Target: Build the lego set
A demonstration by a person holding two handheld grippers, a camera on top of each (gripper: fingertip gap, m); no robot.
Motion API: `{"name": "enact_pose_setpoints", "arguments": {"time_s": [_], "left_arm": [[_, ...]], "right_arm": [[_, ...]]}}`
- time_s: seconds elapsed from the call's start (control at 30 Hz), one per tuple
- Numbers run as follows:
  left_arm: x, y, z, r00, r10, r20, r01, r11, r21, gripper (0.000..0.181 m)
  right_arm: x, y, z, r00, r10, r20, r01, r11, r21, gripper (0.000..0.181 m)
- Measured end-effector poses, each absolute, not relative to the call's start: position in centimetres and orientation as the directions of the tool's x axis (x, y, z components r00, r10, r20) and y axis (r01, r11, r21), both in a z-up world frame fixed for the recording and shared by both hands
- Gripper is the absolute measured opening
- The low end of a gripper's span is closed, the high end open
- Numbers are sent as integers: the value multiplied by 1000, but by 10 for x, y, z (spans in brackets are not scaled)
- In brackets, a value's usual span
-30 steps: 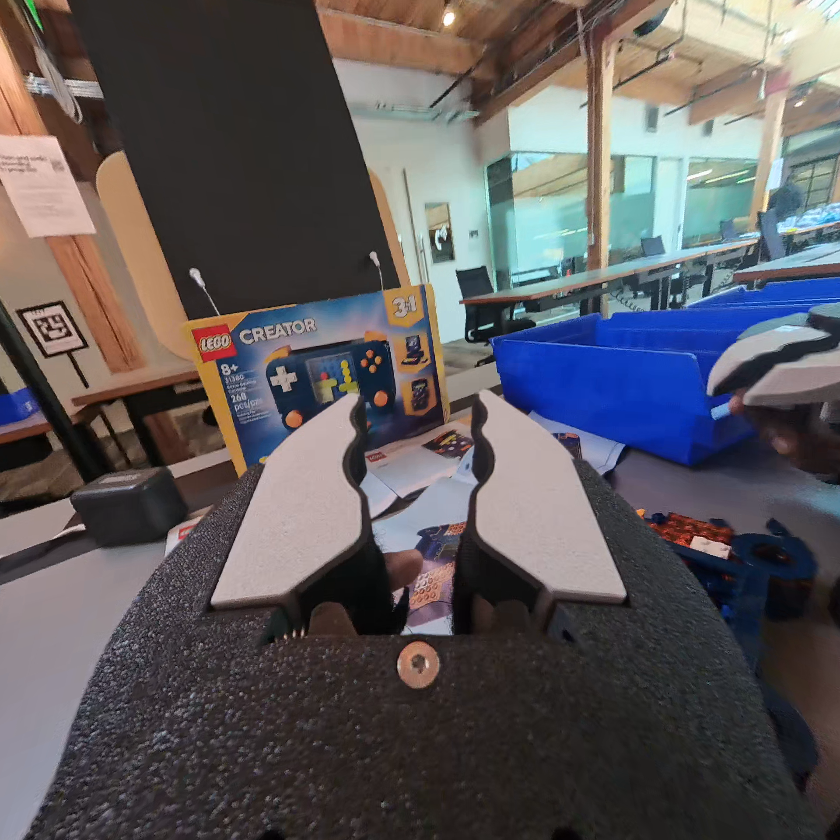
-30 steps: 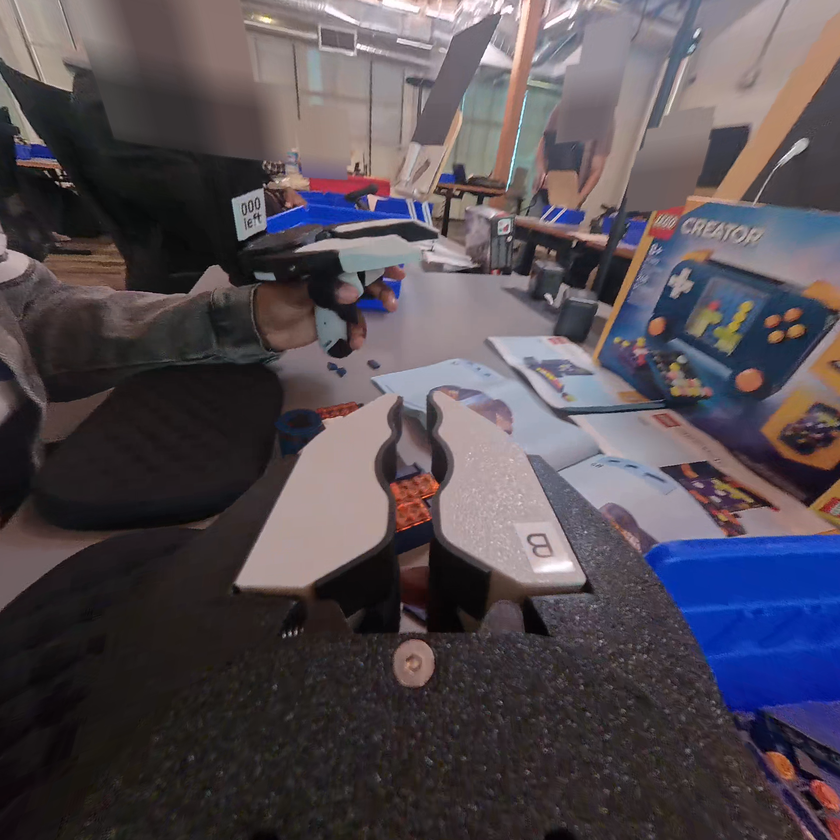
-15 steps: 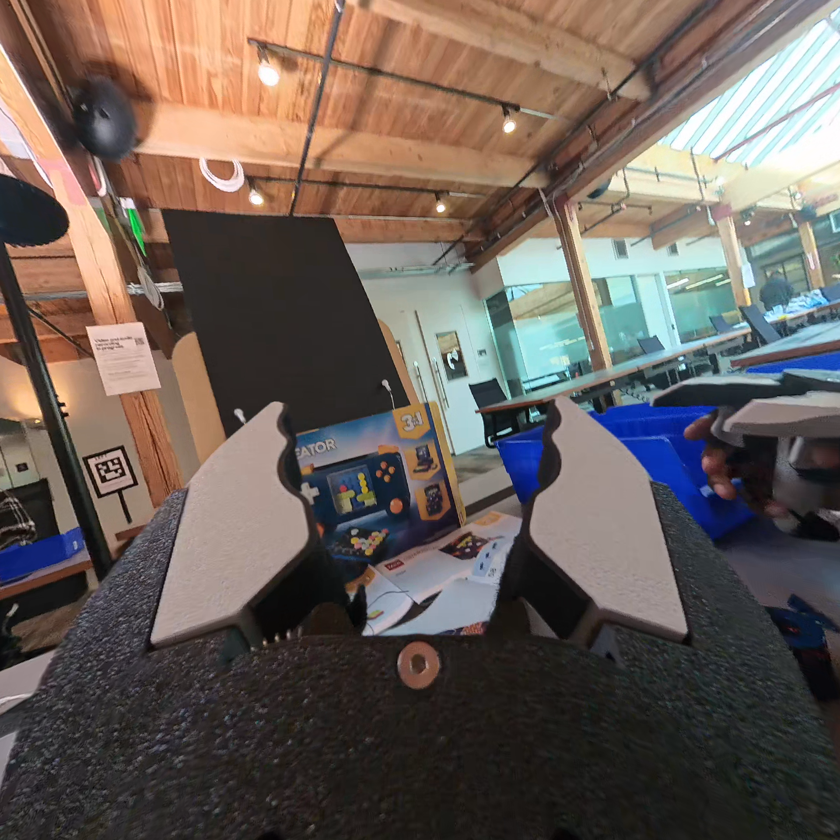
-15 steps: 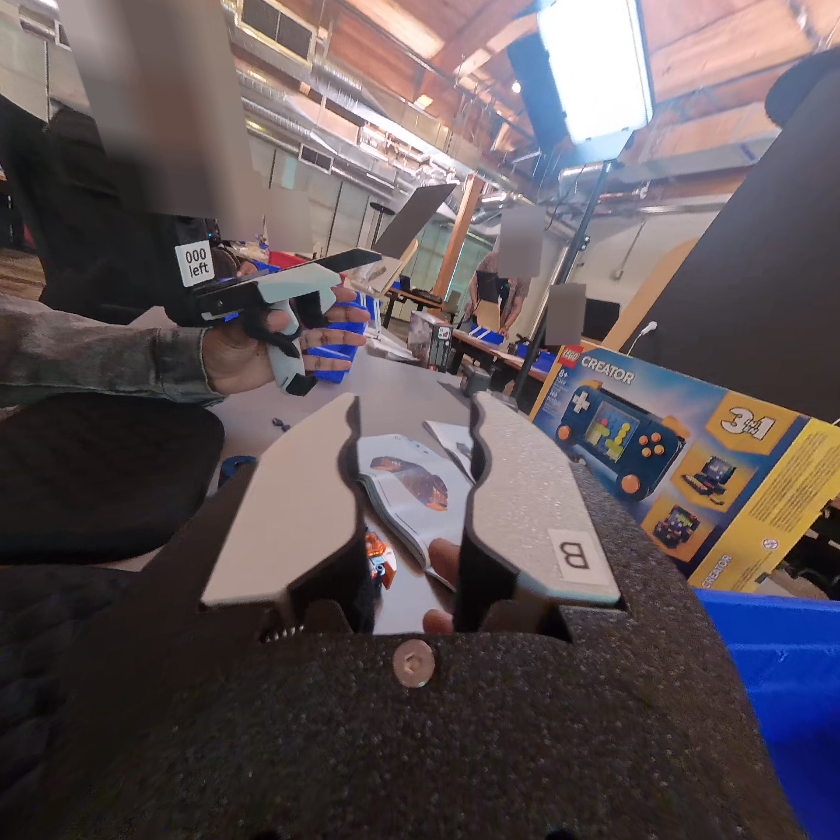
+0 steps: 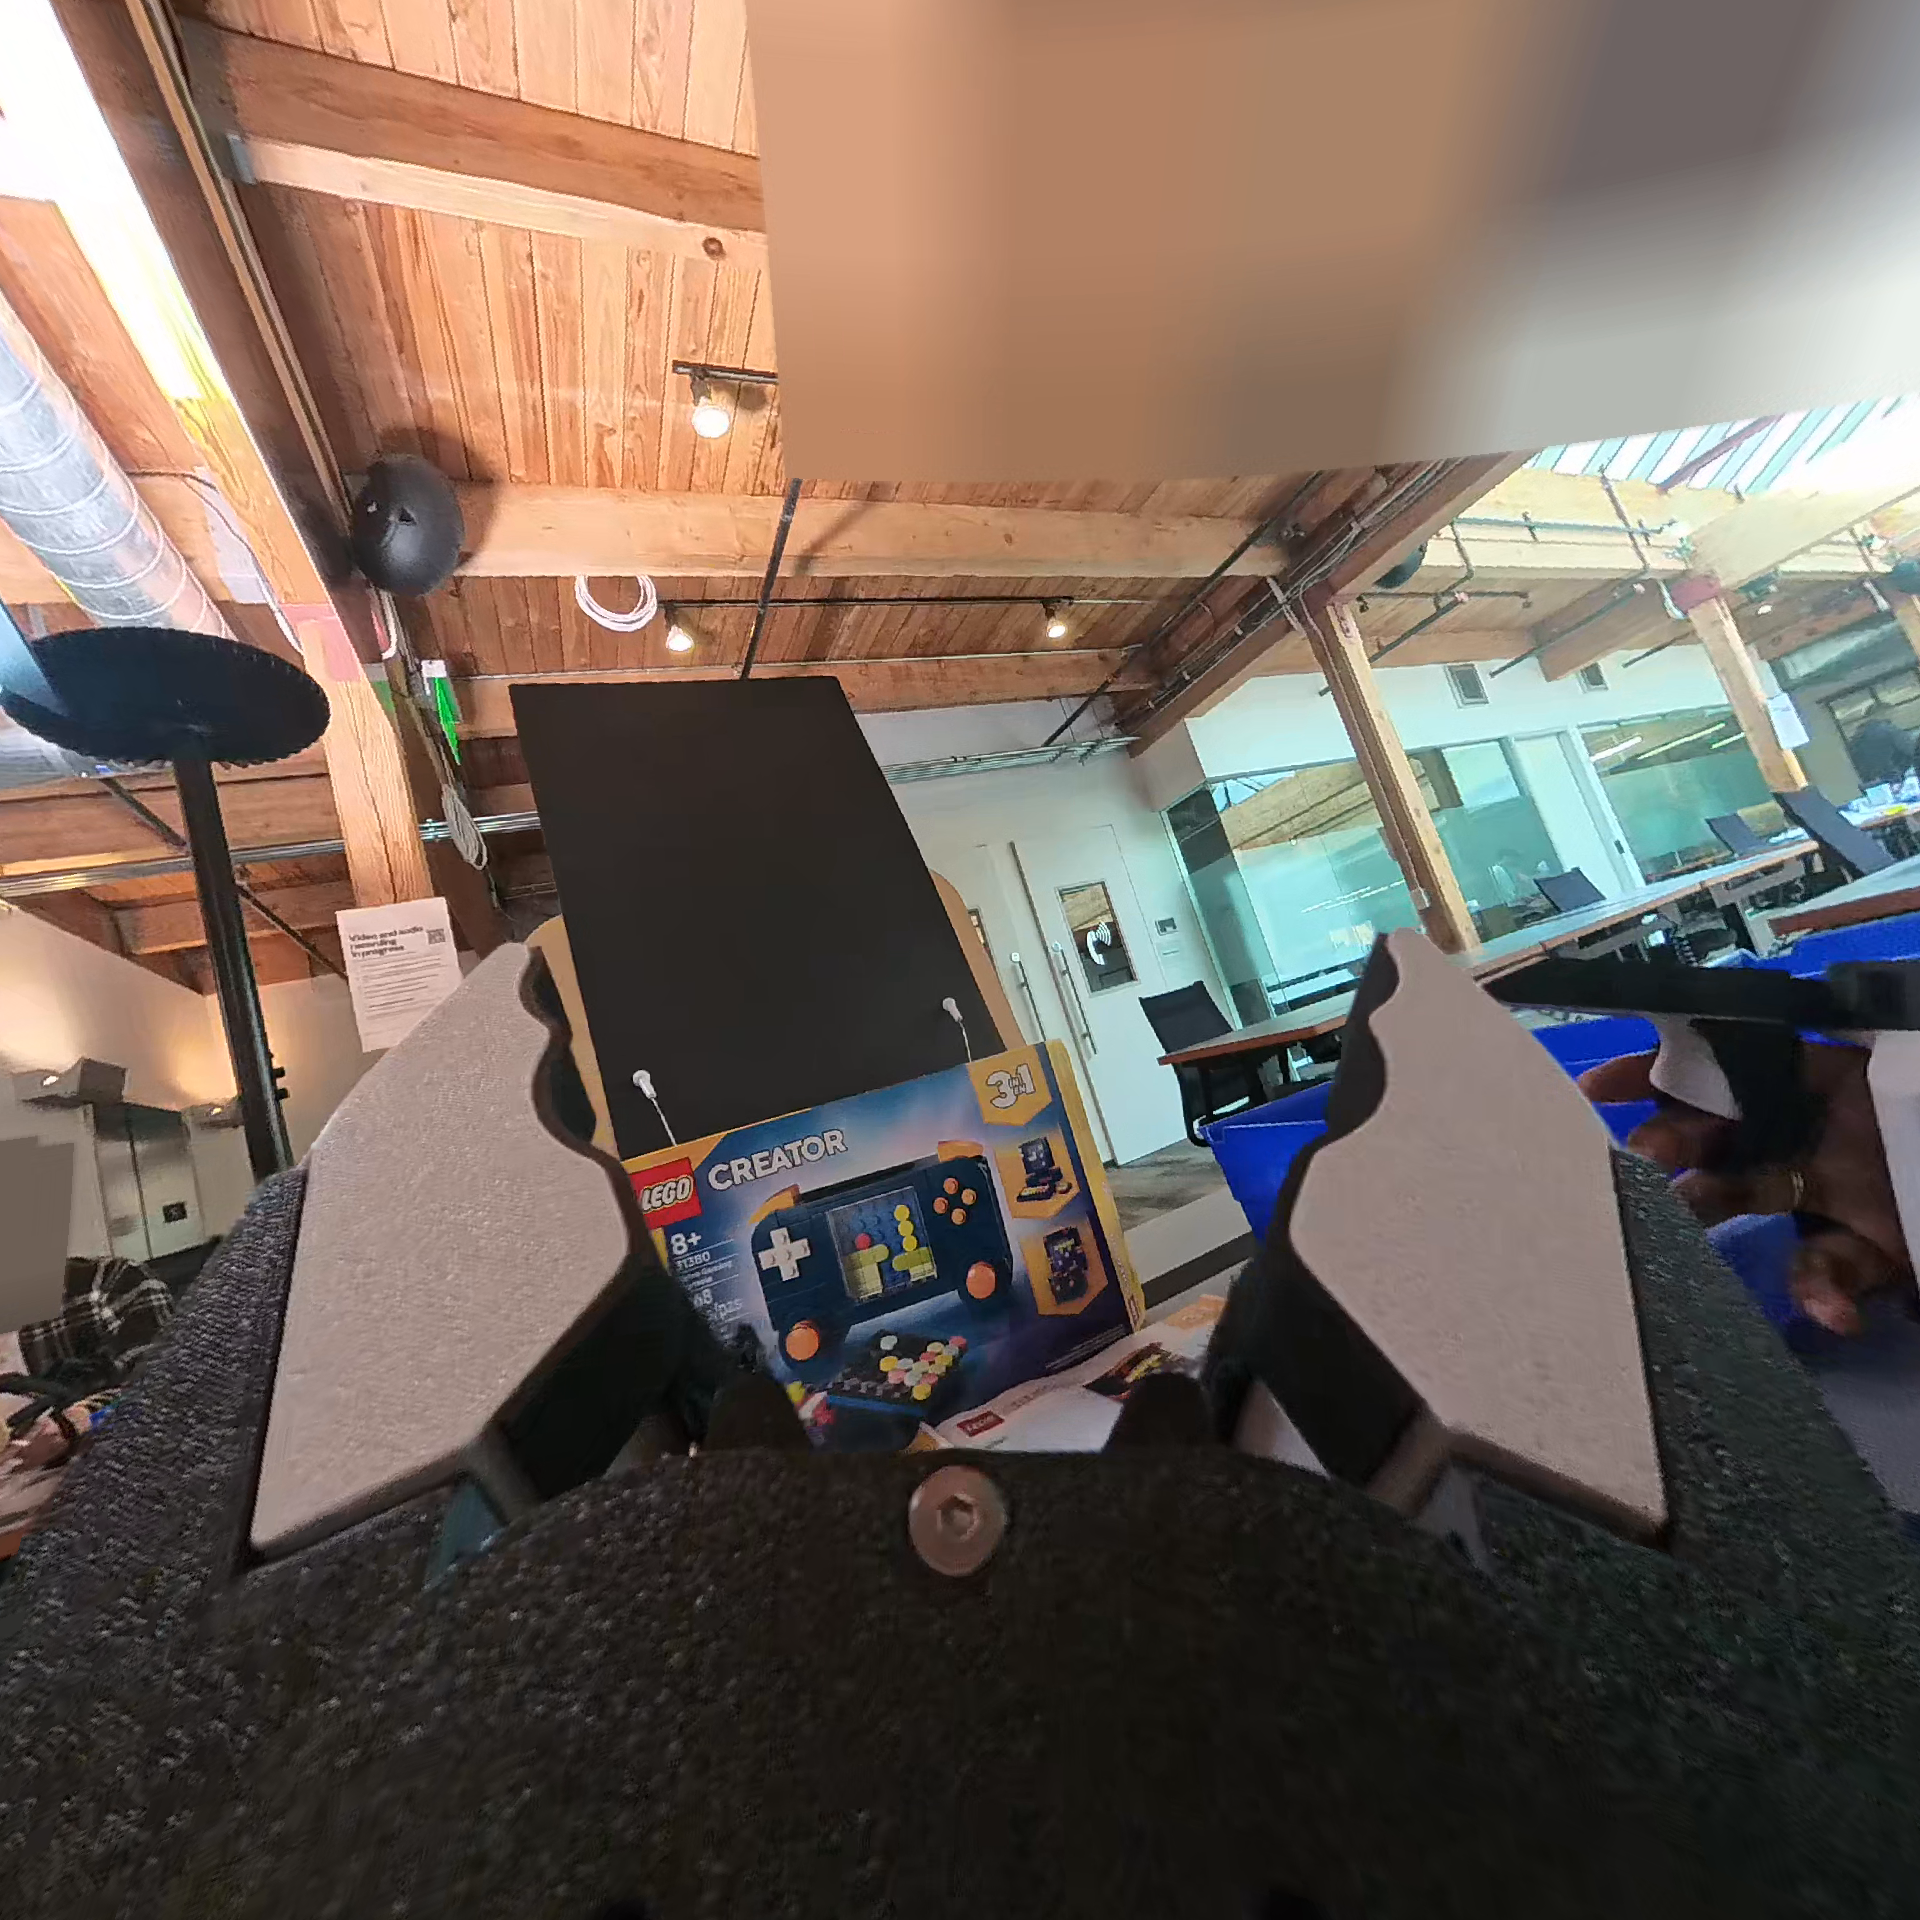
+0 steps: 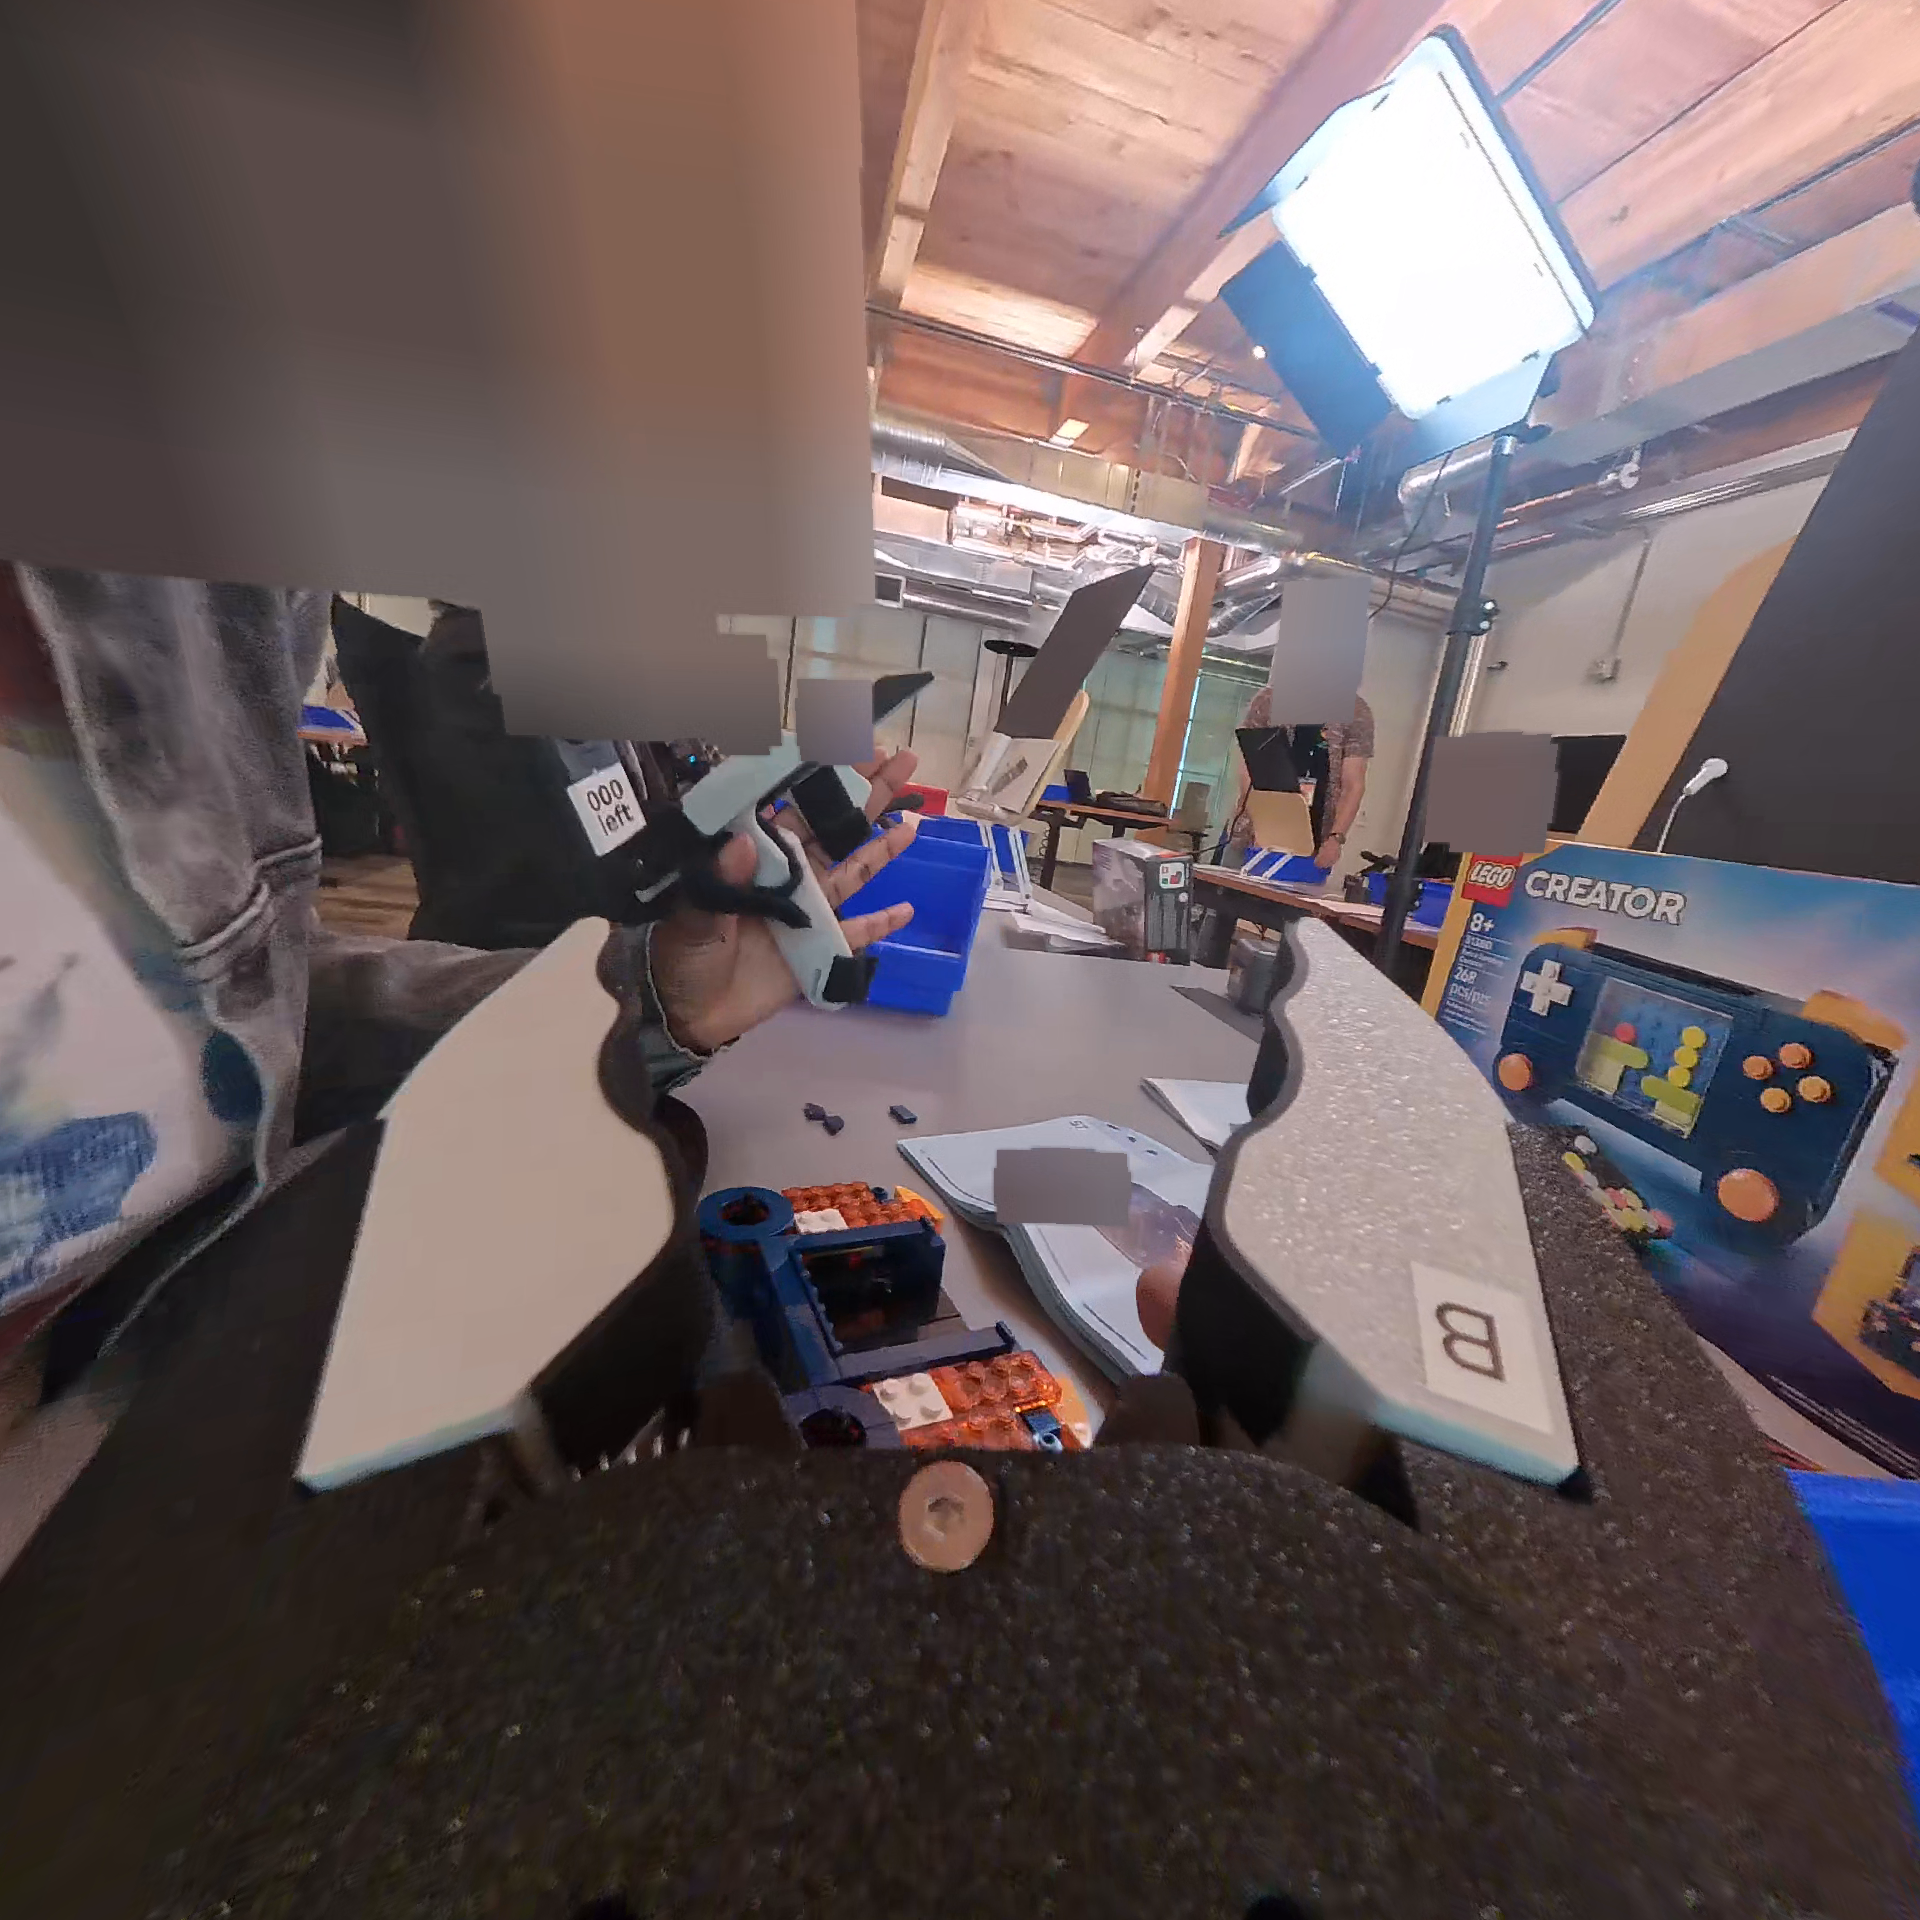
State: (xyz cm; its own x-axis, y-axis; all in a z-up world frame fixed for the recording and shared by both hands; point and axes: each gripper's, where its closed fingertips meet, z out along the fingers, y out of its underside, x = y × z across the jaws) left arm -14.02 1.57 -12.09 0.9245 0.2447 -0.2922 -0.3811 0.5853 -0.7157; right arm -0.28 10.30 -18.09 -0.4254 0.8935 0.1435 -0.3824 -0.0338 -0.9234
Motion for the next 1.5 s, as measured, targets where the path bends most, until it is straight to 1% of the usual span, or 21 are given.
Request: {"name": "enact_pose_setpoints", "arguments": {"time_s": [0.07,0.23,0.33,0.43,0.5,0.57,0.63,0.7,0.73,0.77,0.8,0.83,0.87,1.0,1.1,1.17,1.2,1.3,1.33,1.43,1.5], "left_arm": [[-141,15,-121,918,254,-303,-396,580,-712,135],[-140,21,-125,905,263,-333,-425,543,-724,132],[-131,25,-126,878,271,-395,-479,513,-713,128],[-124,35,-136,840,269,-472,-543,454,-707,124],[-121,41,-142,837,245,-489,-546,428,-720,125],[-115,38,-138,856,224,-466,-515,460,-724,122],[-115,34,-133,860,230,-455,-507,480,-716,117],[-120,32,-133,862,243,-444,-505,475,-721,107],[-124,33,-135,867,244,-435,-498,469,-729,98],[-128,33,-137,871,245,-426,-491,454,-743,75],[-133,35,-141,873,249,-420,-488,425,-762,43],[-139,38,-145,868,260,-423,-495,386,-778,11],[-142,39,-148,859,274,-433,-508,352,-786,0],[-143,43,-152,805,308,-507,-585,265,-766,0],[-153,49,-163,758,340,-557,-623,127,-772,0],[-166,50,-171,741,381,-554,-602,9,-799,0],[-168,51,-175,747,381,-545,-583,-19,-812,0],[-177,56,-189,775,364,-517,-516,-106,-850,0],[-180,57,-195,783,357,-509,-494,-139,-858,0],[-185,60,-206,805,340,-487,-447,-193,-874,0],[-185,60,-205,812,337,-477,-444,-176,-879,0]], "right_arm": [[-4,102,-184,-417,893,169,-374,1,-927,110],[2,85,-174,-430,872,232,-416,37,-909,95],[7,70,-170,-420,848,324,-449,117,-886,85],[1,71,-181,-382,842,382,-428,205,-880,76],[0,77,-183,-370,851,373,-432,198,-880,64],[2,82,-178,-352,864,360,-453,179,-873,55],[4,86,-173,-312,873,376,-476,199,-857,47],[3,95,-172,-239,880,411,-470,265,-842,36],[1,102,-174,-197,883,427,-454,304,-838,27],[-3,112,-177,-141,890,434,-420,343,-840,15],[-5,121,-180,-94,892,442,-379,378,-844,1],[-7,128,-183,-62,891,449,-348,402,-847,0],[-8,133,-184,-34,891,453,-327,418,-848,0],[-9,141,-186,12,887,461,-293,444,-847,0],[-13,148,-192,56,869,492,-215,491,-844,0],[-16,153,-199,76,849,523,-138,528,-838,0],[-17,157,-203,88,844,528,-89,535,-840,0],[-18,172,-220,123,875,467,95,458,-884,0],[-19,173,-225,114,884,453,129,439,-889,0],[-19,175,-229,120,894,431,154,412,-898,0],[-20,173,-231,104,898,426,154,409,-899,0]]}}
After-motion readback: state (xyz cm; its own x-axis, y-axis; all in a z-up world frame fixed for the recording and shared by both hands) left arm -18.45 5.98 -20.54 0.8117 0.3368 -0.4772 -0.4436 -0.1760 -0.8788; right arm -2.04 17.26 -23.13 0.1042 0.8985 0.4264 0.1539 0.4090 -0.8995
